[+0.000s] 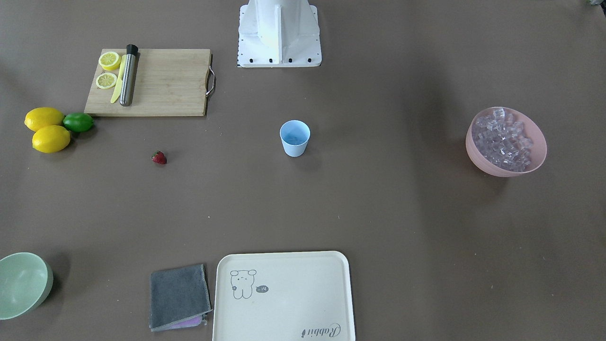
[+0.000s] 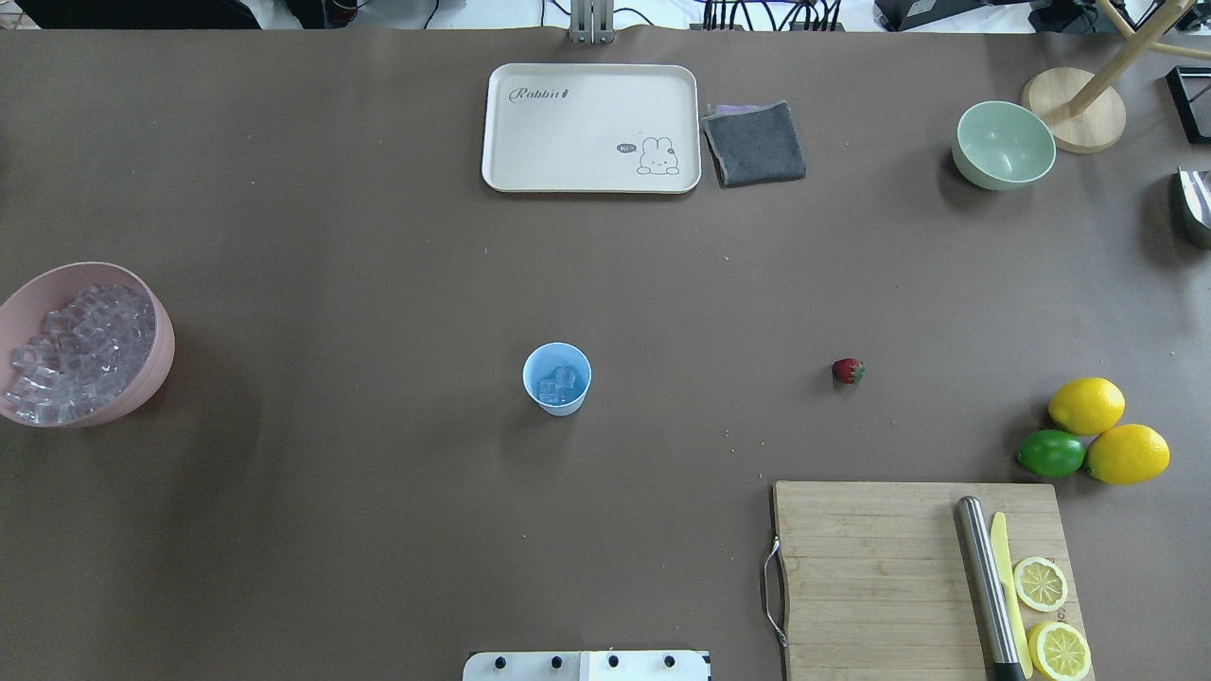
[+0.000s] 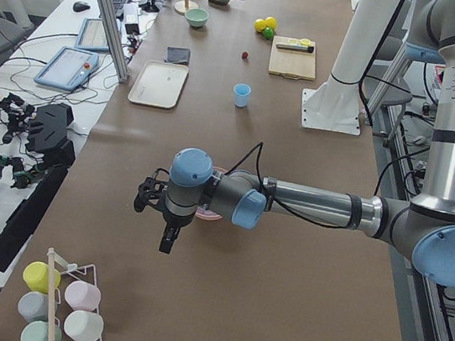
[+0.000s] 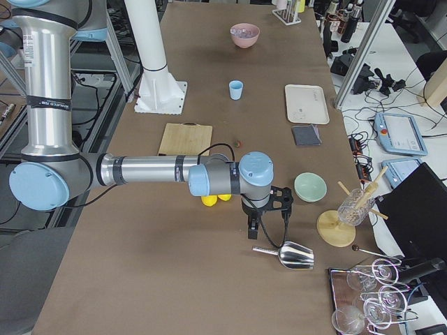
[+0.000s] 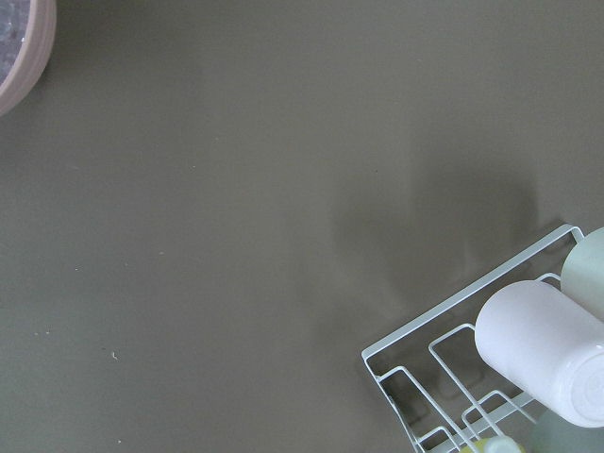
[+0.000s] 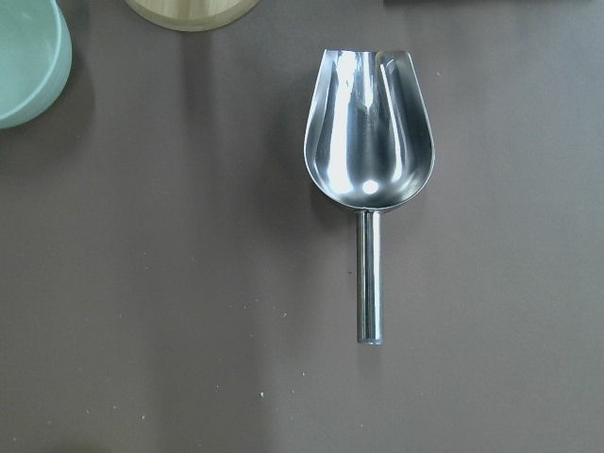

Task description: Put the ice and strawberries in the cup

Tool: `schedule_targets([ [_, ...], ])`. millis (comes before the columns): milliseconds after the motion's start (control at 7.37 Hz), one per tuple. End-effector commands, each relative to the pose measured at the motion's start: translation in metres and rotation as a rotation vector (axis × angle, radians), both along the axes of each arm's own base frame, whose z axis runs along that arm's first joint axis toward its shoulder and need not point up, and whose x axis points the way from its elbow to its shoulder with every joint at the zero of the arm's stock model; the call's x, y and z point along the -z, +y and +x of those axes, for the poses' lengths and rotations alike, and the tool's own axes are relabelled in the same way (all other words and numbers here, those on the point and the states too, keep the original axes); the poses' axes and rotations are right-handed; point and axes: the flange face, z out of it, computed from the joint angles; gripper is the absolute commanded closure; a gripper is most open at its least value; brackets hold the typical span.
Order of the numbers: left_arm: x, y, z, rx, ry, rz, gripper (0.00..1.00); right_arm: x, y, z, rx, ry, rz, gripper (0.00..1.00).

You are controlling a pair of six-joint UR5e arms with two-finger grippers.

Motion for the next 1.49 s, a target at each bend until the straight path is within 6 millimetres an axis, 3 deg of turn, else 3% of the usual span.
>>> schedule_targets([
  [0, 0.004, -0.003, 0.002, -0.005, 0.010, 0.001, 0.02, 0.001, 0.001, 0.001, -0.002, -0.001, 0.001, 0.00],
  [1357, -0.005, -0.024, 0.006, -0.012, 0.000, -0.009, 0.02, -0.001, -0.002, 0.000, -0.001, 0.000, -0.005, 0.00],
])
